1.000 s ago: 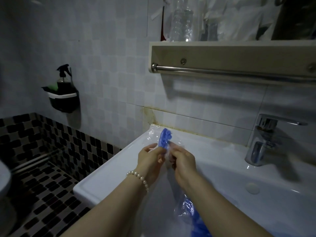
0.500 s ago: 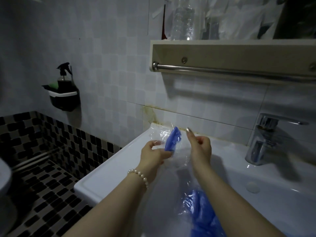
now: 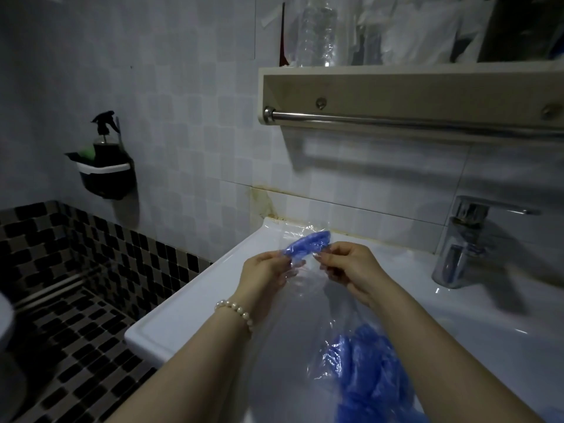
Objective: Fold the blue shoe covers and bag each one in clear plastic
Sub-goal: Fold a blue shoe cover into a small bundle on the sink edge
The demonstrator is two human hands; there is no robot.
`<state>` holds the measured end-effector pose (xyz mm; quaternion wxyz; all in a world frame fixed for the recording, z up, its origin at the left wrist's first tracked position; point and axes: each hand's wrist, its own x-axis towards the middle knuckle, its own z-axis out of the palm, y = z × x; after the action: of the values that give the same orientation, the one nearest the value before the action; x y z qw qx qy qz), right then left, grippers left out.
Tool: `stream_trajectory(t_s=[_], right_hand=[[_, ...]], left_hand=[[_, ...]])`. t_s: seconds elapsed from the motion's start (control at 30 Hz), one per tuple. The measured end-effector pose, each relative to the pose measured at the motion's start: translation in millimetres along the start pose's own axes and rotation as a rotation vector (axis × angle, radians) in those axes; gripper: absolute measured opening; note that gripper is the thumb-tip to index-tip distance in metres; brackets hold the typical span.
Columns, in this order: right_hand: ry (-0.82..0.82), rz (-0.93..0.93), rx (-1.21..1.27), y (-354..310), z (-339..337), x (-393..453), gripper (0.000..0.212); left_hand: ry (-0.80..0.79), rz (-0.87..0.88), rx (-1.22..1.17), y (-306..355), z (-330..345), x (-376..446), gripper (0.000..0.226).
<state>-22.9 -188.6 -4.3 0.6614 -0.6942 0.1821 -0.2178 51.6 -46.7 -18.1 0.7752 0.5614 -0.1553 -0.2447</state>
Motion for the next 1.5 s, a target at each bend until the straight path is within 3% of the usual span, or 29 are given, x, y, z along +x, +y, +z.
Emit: stream_trajectory(t_s=[0.13, 0.23, 0.47, 0.57, 0.7, 0.8, 0.93, 1.03, 1.2, 1.37, 1.5], right_hand=[[0.056, 0.086, 0.158, 1.3, 3.1, 3.1, 0.013], [0.061, 0.133, 0.197, 5.0, 3.6, 4.7, 0.014], [-0.027, 0.162, 0.164, 7.3, 0.8, 4.2, 0.015], [-0.039, 0.171, 0.073, 7.9, -0.2, 7.3, 0.008], [-0.071, 0.170, 0.085, 3.6, -0.8, 7.1, 0.009], [-0.090, 0.153, 0.072, 0.1, -1.4, 2.4, 0.005], [-0.050, 0.145, -0.142, 1.3, 2.7, -1.1, 0.031], [-0.057, 0.137, -0.099, 4.0, 9.6, -0.4, 0.031], [-0.095, 0.163, 0.137, 3.7, 18.3, -4.6, 0.004], [-0.160, 0.164, 0.066, -0.1, 12.5, -4.9, 0.015], [-0.281, 0.176, -0.003, -1.8, 2.5, -8.2, 0.019]], left_hand=[[-0.020, 0.059, 0.072, -2.9, 0.2, -0.1, 0.019], [-0.054, 0.010, -0.002, -3.8, -3.1, 4.4, 0.029], [0.012, 0.021, 0.143, -6.7, -0.4, -0.9, 0.010], [0.019, -0.004, 0.040, -3.0, 2.3, -0.4, 0.022], [0.057, 0.049, 0.108, -4.9, 4.4, -1.5, 0.033], [0.050, 0.069, 0.122, -4.6, 0.9, -0.1, 0.020], [0.021, 0.073, 0.180, -5.9, 0.8, -1.0, 0.010], [0.015, 0.071, 0.182, -6.4, 1.9, -1.3, 0.003], [0.039, 0.125, 0.234, -7.2, 5.0, -1.6, 0.031], [0.051, 0.147, 0.194, -5.3, 2.2, -1.7, 0.027], [0.089, 0.197, 0.319, -5.1, -0.9, -0.3, 0.034]])
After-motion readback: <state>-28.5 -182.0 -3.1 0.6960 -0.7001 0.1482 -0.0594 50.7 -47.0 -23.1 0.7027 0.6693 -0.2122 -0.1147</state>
